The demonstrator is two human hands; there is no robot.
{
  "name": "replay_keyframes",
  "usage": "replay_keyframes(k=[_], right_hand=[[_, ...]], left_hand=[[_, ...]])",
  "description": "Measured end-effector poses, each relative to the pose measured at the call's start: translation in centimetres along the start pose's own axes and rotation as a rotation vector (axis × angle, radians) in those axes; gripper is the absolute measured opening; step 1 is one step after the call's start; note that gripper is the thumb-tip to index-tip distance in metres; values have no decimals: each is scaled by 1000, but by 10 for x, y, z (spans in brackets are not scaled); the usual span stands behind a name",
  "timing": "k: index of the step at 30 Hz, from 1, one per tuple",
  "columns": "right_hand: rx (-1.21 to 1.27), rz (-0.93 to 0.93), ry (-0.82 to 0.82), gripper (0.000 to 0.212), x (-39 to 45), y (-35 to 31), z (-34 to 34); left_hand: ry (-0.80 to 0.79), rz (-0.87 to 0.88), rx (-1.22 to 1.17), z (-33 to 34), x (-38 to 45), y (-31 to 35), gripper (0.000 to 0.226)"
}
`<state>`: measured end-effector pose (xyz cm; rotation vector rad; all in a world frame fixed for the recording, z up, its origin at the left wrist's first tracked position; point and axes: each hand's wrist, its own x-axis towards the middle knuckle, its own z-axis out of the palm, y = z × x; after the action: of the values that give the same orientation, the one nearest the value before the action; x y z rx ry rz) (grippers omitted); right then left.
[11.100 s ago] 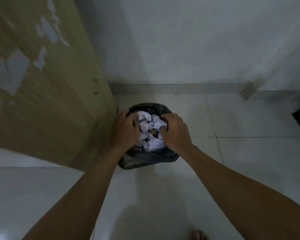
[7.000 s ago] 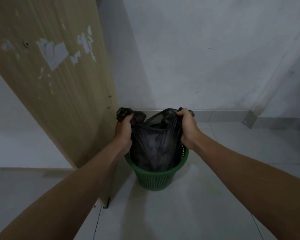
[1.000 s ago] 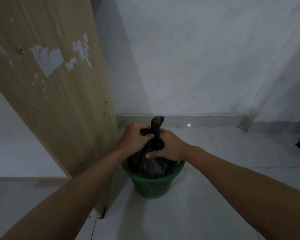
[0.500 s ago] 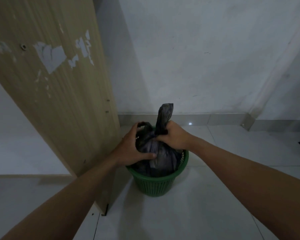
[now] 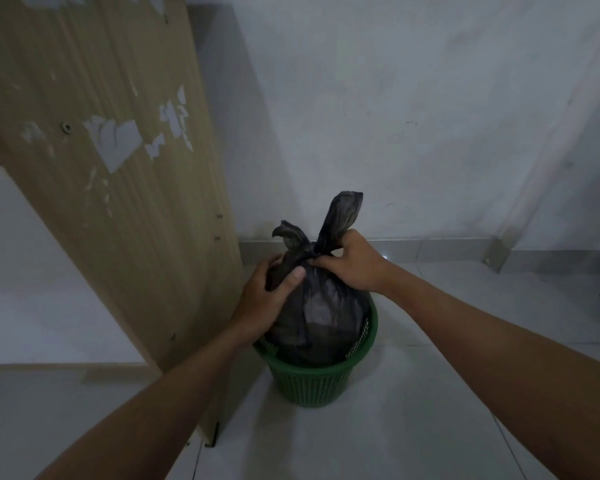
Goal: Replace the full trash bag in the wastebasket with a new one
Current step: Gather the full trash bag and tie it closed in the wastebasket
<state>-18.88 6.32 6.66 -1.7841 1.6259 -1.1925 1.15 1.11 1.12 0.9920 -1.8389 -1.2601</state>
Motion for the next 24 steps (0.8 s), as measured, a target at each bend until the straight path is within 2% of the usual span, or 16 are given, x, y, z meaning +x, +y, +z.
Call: replay_keyframes(k=[4, 14, 19, 24], right_hand=[[66, -39, 70, 9, 5, -12, -6], [66, -14, 137, 3, 14, -31, -14], [111, 66, 103, 1, 27, -72, -40], [93, 143, 65, 3, 49, -149, -96]], left_hand=[[-18, 83, -11, 2, -3, 7, 91], [79, 191, -54, 7, 14, 37, 61], [78, 106, -95, -2, 17, 81, 70], [60, 23, -121, -20, 23, 169, 82]])
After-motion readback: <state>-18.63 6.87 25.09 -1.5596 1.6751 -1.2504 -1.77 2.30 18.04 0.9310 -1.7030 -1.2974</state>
